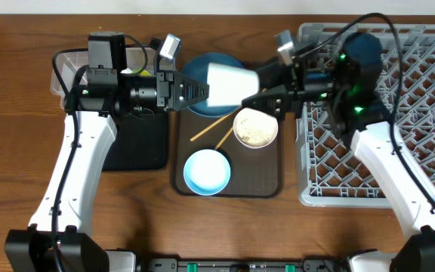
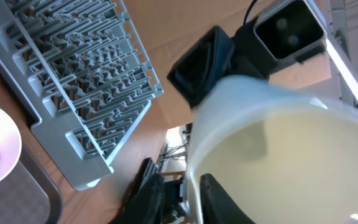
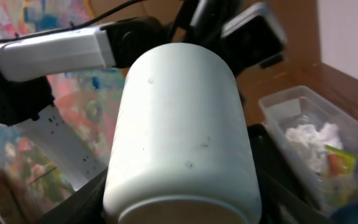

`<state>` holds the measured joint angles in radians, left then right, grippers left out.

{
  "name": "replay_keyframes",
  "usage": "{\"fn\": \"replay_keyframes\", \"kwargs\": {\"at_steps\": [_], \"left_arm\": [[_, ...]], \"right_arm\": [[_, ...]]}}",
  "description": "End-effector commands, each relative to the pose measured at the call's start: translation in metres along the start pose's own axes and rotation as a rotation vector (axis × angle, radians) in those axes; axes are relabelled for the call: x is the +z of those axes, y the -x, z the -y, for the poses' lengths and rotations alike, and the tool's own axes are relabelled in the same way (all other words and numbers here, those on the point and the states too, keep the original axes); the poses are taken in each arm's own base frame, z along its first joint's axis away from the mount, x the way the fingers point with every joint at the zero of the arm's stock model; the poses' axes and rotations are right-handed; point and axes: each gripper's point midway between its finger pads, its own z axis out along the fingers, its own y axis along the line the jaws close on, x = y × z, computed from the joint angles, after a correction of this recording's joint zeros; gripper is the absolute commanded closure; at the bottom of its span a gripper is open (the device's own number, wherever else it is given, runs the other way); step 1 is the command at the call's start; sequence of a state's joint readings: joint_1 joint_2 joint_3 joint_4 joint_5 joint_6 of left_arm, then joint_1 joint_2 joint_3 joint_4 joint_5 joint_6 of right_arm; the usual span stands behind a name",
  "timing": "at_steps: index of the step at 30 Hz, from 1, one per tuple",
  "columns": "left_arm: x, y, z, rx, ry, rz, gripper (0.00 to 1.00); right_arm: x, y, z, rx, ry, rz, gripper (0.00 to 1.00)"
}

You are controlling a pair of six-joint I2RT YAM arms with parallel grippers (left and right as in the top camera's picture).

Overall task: Sort waste into correct bins and load items into the dishwasher rack
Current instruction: 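Carry the white cup with the right gripper and place it in the rack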

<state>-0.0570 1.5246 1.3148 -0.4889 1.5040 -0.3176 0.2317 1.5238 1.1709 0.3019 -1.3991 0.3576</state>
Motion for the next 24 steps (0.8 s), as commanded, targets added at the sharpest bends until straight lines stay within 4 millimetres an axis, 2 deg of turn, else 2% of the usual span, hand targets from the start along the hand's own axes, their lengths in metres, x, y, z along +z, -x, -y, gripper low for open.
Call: {"fn": "replay_keyframes", "kwargs": {"at_steps": [1, 5, 9, 12, 17, 20, 24], "left_arm": [[0.0, 0.001, 0.002, 0.013, -0.003, -0.001, 0.73], [0.0, 0.002, 0.001, 0.018, 0.006, 0.003, 0.72], [0.0, 0.005, -0.008, 0.018, 0.056, 0.023, 0.7], [-0.001, 0.01, -0.019, 0.02, 0.12, 0.049, 0.66], [-0.007, 0.02, -0.043, 0.02, 0.264, 0.107, 0.66], [-0.013, 0.026, -0.06, 0.015, 0.365, 0.147, 0.66], [-0.017, 0.029, -0.069, 0.048, 0.427, 0.161, 0.65]], "right_arm": [[-0.025, 0.005, 0.016, 0.072, -0.066, 0.031, 0.51], [-0.066, 0.011, 0.044, 0.195, -0.208, 0.102, 0.53], [-0.103, 0.008, 0.067, 0.318, -0.333, 0.162, 0.56], [-0.116, 0.002, 0.074, 0.38, -0.379, 0.18, 0.56], [-0.123, -0.01, 0.084, 0.419, -0.488, 0.177, 0.53], [-0.133, -0.025, 0.091, 0.461, -0.627, 0.159, 0.53], [-0.155, -0.046, 0.093, 0.522, -0.857, 0.102, 0.53]]}}
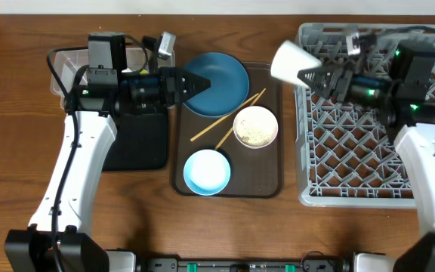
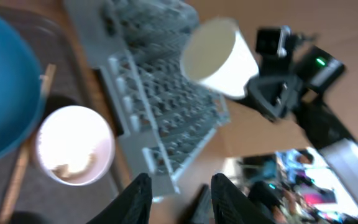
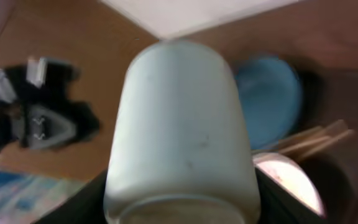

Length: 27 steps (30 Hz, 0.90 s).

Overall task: Sort waste into correct bins and load items into the dishwasher rack
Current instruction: 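Carry the white cup with the right gripper and place it in the rack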

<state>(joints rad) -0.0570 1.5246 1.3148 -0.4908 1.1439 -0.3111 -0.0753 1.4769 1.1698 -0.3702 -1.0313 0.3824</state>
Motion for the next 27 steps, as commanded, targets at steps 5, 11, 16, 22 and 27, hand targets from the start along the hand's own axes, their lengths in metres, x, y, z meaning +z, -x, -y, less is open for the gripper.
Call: {"fn": "replay_keyframes", "kwargs": {"at_steps": [5, 11, 16, 22, 27], "left_arm": [[-0.004, 0.006, -0.037, 0.027, 0.217, 0.048, 0.65], [-0.022, -0.002, -0.086, -0.048, 0.506, 0.067, 0.65], [-0.033, -0.008, -0.104, -0.077, 0.618, 0.065, 0.61], [-0.037, -0.011, -0.11, -0.079, 0.659, 0.056, 0.59], [-0.037, -0.012, -0.11, -0.079, 0.659, 0.056, 0.58]], "right_arm": [[-0.061, 0.009, 0.005, -0.095, -0.488, 0.044, 0.53], [-0.111, -0.003, -0.017, -0.087, -0.802, -0.028, 0.53], [-0.133, -0.031, -0.006, 0.0, -0.971, -0.119, 0.53], [-0.145, -0.066, 0.023, 0.144, -1.07, -0.311, 0.52], [-0.136, -0.072, 0.04, 0.204, -1.076, -0.396, 0.53]]}}
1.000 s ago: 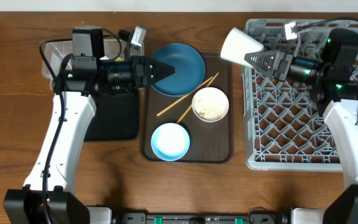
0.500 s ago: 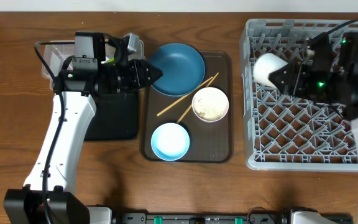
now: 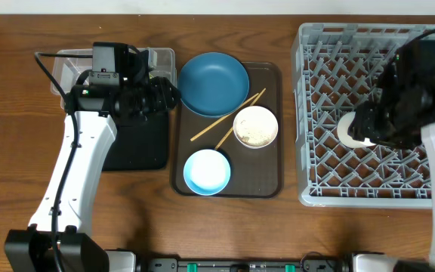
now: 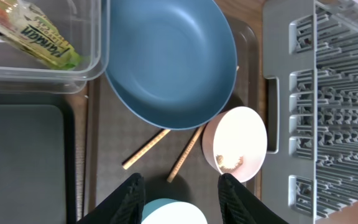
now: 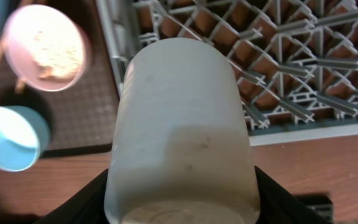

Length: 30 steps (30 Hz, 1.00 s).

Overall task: Sort waste into correct bins and load items into the dishwasher rack
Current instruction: 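Carry the white cup with the right gripper and place it in the rack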

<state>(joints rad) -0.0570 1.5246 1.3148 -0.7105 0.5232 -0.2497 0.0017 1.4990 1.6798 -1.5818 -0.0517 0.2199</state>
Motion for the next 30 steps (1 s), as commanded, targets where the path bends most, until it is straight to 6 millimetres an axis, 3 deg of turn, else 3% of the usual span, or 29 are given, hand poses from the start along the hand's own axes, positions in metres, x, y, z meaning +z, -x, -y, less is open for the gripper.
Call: {"fn": "replay_keyframes", "kwargs": {"at_steps": [1, 12, 21, 27, 30], "left_arm": [[0.0, 0.0, -0.004, 0.019, 0.024, 0.002, 0.59], [0.0, -0.002, -0.005, 0.016, 0.03, -0.004, 0.58], [0.0, -0.002, -0.007, 0.014, 0.038, -0.004, 0.58], [0.0, -0.002, -0.007, 0.014, 0.04, -0.003, 0.58], [0.0, -0.002, -0.007, 0.014, 0.04, -0.003, 0.58]], "right_arm": [[0.011, 0.003, 0.002, 0.008, -0.019, -0.043, 0.53], [0.068, -0.002, -0.016, -0.065, -0.052, -0.293, 0.54], [0.085, -0.016, -0.017, -0.098, -0.072, -0.383, 0.53], [0.105, -0.015, -0.016, -0.098, -0.072, -0.369, 0.52], [0.113, -0.015, -0.016, -0.098, -0.071, -0.364, 0.44]]}}
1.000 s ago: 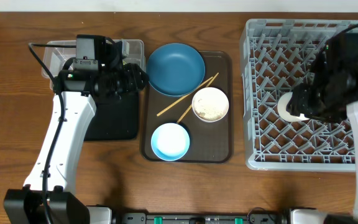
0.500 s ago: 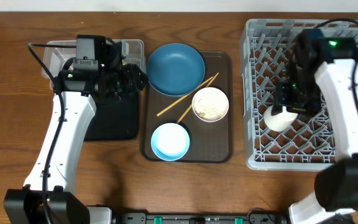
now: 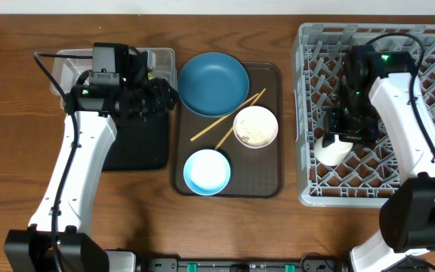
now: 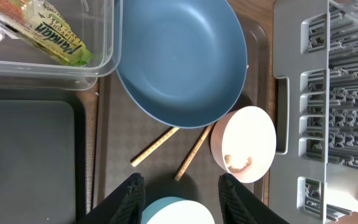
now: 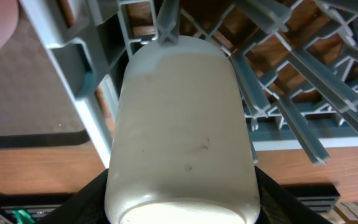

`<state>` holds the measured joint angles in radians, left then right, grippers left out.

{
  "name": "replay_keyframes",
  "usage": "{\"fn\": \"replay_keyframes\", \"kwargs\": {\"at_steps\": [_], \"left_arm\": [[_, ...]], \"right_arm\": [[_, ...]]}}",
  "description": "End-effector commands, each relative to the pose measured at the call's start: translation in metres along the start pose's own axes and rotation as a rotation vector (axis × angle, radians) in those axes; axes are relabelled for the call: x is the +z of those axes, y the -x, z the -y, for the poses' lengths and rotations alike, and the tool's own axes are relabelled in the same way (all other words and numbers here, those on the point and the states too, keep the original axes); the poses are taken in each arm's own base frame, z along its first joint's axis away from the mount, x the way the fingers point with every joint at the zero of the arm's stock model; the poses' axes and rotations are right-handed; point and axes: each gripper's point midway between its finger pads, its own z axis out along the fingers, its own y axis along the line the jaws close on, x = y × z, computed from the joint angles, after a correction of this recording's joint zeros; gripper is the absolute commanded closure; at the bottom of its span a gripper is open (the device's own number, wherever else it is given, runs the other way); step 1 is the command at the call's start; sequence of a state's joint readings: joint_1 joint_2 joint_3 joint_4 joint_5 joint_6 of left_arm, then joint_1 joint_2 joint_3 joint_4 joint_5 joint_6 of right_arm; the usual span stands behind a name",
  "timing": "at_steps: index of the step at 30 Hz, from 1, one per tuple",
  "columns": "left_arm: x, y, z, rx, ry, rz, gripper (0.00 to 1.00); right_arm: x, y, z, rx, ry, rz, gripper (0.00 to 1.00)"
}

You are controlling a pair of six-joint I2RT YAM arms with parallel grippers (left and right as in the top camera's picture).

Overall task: Sort waste into correct bins and load items into the dishwasher rack
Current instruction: 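Carry the white cup with the right gripper and place it in the rack, then reach the left gripper to the pink rice bowl and grasp its rim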

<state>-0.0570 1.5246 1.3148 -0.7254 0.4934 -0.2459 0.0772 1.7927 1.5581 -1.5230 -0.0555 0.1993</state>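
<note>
My right gripper [image 3: 343,134] is shut on a white cup [image 3: 331,151], held bottom toward the wrist camera and low in the front left part of the grey dishwasher rack [image 3: 429,45]. In the right wrist view the cup [image 5: 179,124] fills the space between the fingers [image 5: 89,199], its far end against the rack's ribs [image 5: 303,62]. My left gripper [image 3: 165,94] hangs open over the dark tray [image 3: 266,185]. Below its fingers [image 4: 132,199] lie the blue plate [image 4: 179,62], chopsticks [image 4: 160,146], a pale bowl with food residue [image 4: 244,152] and a light blue bowl [image 4: 176,211].
A clear bin [image 3: 66,64] at the back left holds a green wrapper [image 4: 55,40] and crumpled paper. A black bin [image 3: 134,143] sits in front of it, left of the tray. The rack's wall [image 4: 291,112] borders the tray on the right.
My right gripper has moved the cup from over the rack's middle left to lower down in its front left part. The left gripper has barely shifted and stays open.
At first both grippers held the white cup above the blue plate. Then the left gripper was off it and open, and the right held the cup near the rack's back left corner. Later the cup was over the rack, and now it is low in the front left.
</note>
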Motion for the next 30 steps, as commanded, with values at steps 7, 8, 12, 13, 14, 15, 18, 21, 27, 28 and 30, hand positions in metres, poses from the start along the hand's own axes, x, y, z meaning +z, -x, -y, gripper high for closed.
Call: {"fn": "replay_keyframes", "kwargs": {"at_steps": [7, 8, 12, 13, 14, 15, 18, 21, 27, 28, 30], "left_arm": [[0.0, 0.0, -0.001, 0.017, 0.008, 0.001, 0.58], [0.0, 0.0, -0.001, 0.017, 0.008, 0.001, 0.58], [0.0, 0.0, -0.001, 0.017, 0.009, 0.001, 0.58], [0.0, 0.0, -0.001, 0.017, 0.009, 0.001, 0.58], [0.0, 0.0, -0.001, 0.017, 0.009, 0.001, 0.58], [0.0, 0.0, -0.001, 0.017, 0.009, 0.001, 0.58], [0.0, 0.0, -0.002, 0.017, 0.009, 0.001, 0.52], [0.0, 0.0, -0.003, 0.017, 0.016, 0.003, 0.51], [0.0, 0.0, -0.002, 0.033, 0.015, 0.003, 0.48], [0.0, 0.0, -0.002, 0.041, 0.014, 0.002, 0.48], [0.001, -0.003, 0.0, 0.1, 0.007, -0.011, 0.45]], "right_arm": [[0.003, 0.003, -0.004, -0.017, 0.006, 0.01, 0.05], [0.001, 0.006, -0.005, -0.012, 0.009, 0.024, 0.05], [-0.022, 0.02, -0.009, -0.013, 0.026, 0.104, 0.06], [-0.028, 0.023, -0.01, -0.014, 0.03, 0.122, 0.07], [-0.039, 0.028, -0.012, -0.016, 0.038, 0.155, 0.07], [-0.048, 0.031, -0.015, -0.02, 0.051, 0.181, 0.08], [-0.078, 0.041, -0.032, -0.068, 0.12, 0.272, 0.1], [-0.101, 0.05, -0.052, -0.113, 0.174, 0.357, 0.12], [-0.115, 0.065, -0.1, -0.205, 0.221, 0.481, 0.14], [-0.116, 0.068, -0.109, -0.213, 0.232, 0.499, 0.15], [-0.12, 0.071, -0.125, -0.241, 0.245, 0.536, 0.16]]}}
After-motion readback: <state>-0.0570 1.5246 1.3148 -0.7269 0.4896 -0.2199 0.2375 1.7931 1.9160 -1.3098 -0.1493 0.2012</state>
